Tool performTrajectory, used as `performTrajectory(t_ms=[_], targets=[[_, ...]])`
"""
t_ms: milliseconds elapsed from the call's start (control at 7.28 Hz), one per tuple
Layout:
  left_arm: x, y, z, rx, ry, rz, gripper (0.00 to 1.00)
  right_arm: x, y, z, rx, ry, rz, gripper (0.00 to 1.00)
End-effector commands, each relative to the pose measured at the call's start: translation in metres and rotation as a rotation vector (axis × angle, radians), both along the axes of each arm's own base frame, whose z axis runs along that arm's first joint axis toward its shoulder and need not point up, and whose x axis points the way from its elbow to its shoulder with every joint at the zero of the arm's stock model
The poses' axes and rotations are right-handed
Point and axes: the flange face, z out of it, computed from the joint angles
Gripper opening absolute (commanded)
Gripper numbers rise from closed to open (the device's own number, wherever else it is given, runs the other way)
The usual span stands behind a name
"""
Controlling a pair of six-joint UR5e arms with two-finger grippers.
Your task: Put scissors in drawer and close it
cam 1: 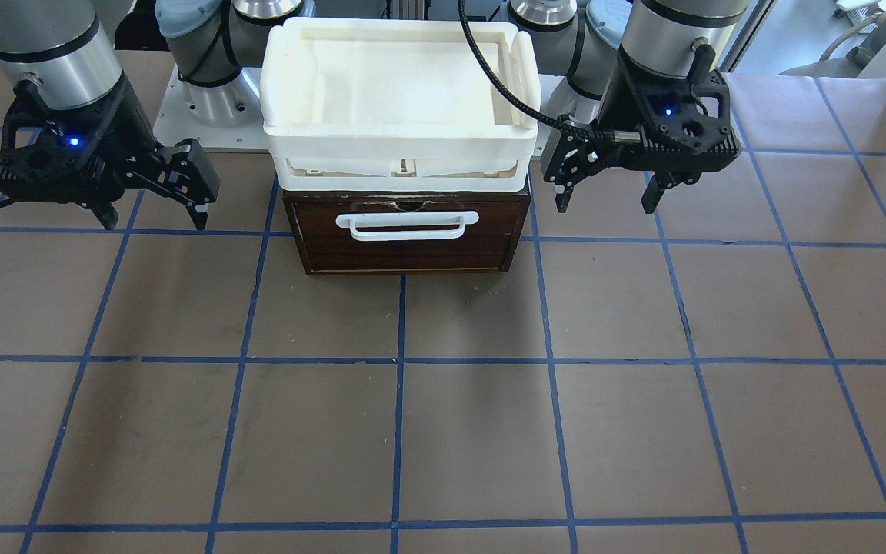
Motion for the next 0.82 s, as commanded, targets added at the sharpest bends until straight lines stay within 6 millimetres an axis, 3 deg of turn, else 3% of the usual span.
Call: performTrajectory(t_ms=[0, 687], targets=[[0.002, 0.009, 0.005, 0.03, 0.007, 0.005, 1.0, 0.0, 0.001, -0.001, 0.002, 0.002, 0.0, 1.0], [0.0, 0.005, 0.001, 0.042, -0.001, 0.002, 1.0, -0.001, 0.0, -0.001, 0.004, 0.003, -0.002, 1.0]])
